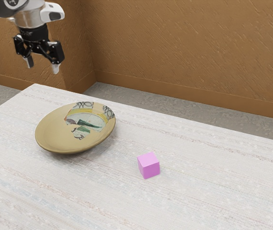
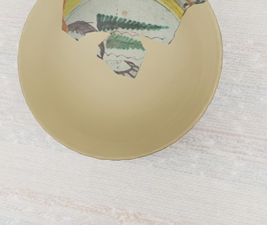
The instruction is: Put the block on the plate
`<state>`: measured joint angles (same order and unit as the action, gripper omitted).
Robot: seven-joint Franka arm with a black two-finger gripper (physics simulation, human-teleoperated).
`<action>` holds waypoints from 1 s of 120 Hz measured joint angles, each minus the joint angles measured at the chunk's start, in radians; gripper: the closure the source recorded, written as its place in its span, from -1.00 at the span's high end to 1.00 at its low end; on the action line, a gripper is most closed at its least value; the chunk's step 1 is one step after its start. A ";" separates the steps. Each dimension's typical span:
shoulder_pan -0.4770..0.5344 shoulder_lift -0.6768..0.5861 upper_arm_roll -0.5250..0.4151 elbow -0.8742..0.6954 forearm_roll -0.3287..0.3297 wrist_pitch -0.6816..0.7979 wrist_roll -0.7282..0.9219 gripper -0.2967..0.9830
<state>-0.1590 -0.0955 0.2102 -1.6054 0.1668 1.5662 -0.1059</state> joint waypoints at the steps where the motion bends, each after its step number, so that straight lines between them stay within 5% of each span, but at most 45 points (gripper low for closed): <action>1: 0.000 0.001 0.000 0.000 0.001 0.000 -0.002 0.54; 65: -0.051 0.095 -0.091 -0.223 -0.006 0.118 -0.065 0.54; 120: -0.045 0.279 -0.292 -0.238 -0.074 0.385 0.198 0.54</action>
<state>-0.2045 0.1831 -0.0819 -1.8437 0.0930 1.9509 0.0925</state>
